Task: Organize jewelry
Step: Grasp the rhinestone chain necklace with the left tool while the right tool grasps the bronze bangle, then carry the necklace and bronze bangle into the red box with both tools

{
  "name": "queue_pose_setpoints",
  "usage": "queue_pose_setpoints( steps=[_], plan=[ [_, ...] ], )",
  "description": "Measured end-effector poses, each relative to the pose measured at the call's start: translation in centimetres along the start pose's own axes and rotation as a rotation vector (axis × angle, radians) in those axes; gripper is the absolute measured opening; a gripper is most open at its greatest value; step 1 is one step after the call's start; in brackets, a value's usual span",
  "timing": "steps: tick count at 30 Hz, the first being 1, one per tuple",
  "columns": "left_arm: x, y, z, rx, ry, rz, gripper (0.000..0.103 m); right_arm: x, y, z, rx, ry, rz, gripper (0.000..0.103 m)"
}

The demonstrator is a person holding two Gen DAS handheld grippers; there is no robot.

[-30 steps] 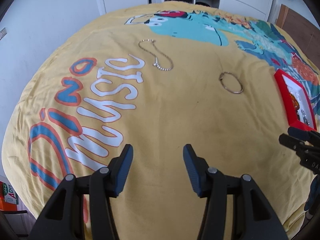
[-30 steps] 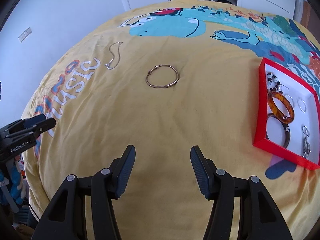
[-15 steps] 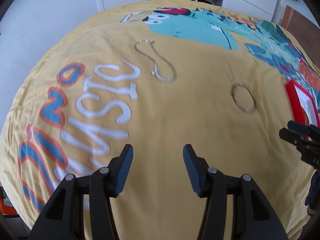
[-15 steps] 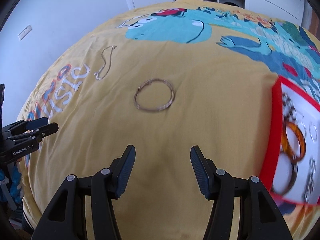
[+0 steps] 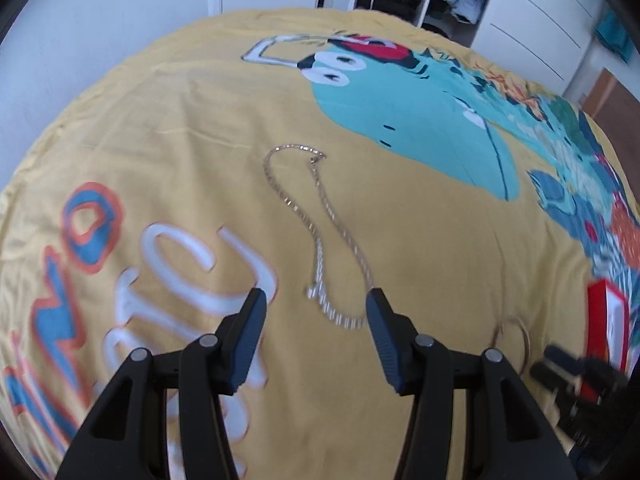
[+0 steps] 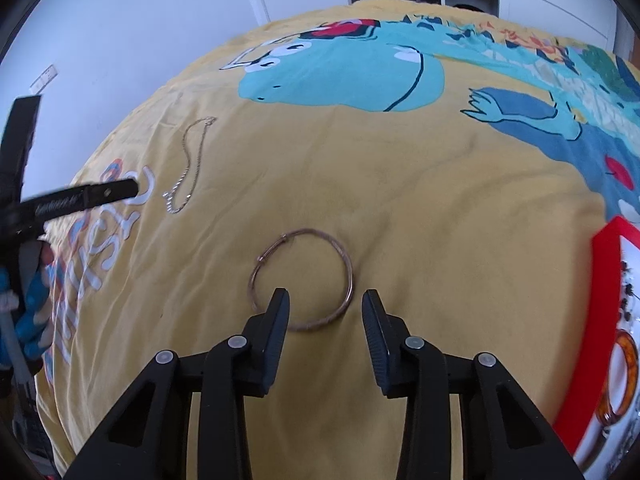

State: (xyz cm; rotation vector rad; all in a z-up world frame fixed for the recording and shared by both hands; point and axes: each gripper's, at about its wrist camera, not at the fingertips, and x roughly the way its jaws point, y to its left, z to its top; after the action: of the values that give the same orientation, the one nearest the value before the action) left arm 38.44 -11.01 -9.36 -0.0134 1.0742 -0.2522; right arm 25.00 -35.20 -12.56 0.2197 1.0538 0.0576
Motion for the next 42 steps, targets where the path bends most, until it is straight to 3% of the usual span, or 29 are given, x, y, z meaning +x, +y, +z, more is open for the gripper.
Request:
queue_pose_setpoints(
  steps=[11,17,19,21,22,24,25,27,35,42],
  plan=[
    [7.8,-0.4,3.0,-0.027,0.089,0.034,0.051,3.7,-0.9,0.8,-0.021,0.034,-0.001,0.038],
    [8.4,-1.5,2.9,-0.002,0.034,0.099,0.054,4.7,-0.7,1.5,-0.030,0.050,0.006,0.038],
    [8.2,-1.8,2.5,0.007,0.014,0.112,0.052,4.7,-0.5,1.4,-0.043,0.053,-0.005,0.038],
    [7.9,-1.9,2.2,0.009,0.005,0.105,0.038,4.6,-0.2,1.2,-0.051,0.056,-0.016,0.033],
    [7.8,-2.1,2.1,0.016,0.005,0.099,0.032,4.5,-0.2,1.2,-0.050,0.057,-0.019,0.031],
    [7.5,-2.8,1.6,0.040,0.015,0.083,0.006,4.3,0.0,1.0,-0.051,0.060,-0.030,0.018],
    [7.3,-3.0,1.3,0.049,0.020,0.078,0.004,4.2,0.1,1.0,-0.055,0.059,-0.039,0.015],
    [6.7,-3.6,0.6,0.070,0.010,0.085,0.004,3.8,0.6,0.7,-0.061,0.049,-0.055,0.005],
    [2.3,-4.3,-0.9,0.054,-0.034,0.035,0.004,-0.8,1.6,-0.8,-0.054,-0.055,-0.094,0.004],
    [-5.3,-5.2,-2.1,0.088,-0.117,-0.014,0.004,-7.4,2.9,-1.4,-0.059,-0.146,-0.137,0.004]
  ],
)
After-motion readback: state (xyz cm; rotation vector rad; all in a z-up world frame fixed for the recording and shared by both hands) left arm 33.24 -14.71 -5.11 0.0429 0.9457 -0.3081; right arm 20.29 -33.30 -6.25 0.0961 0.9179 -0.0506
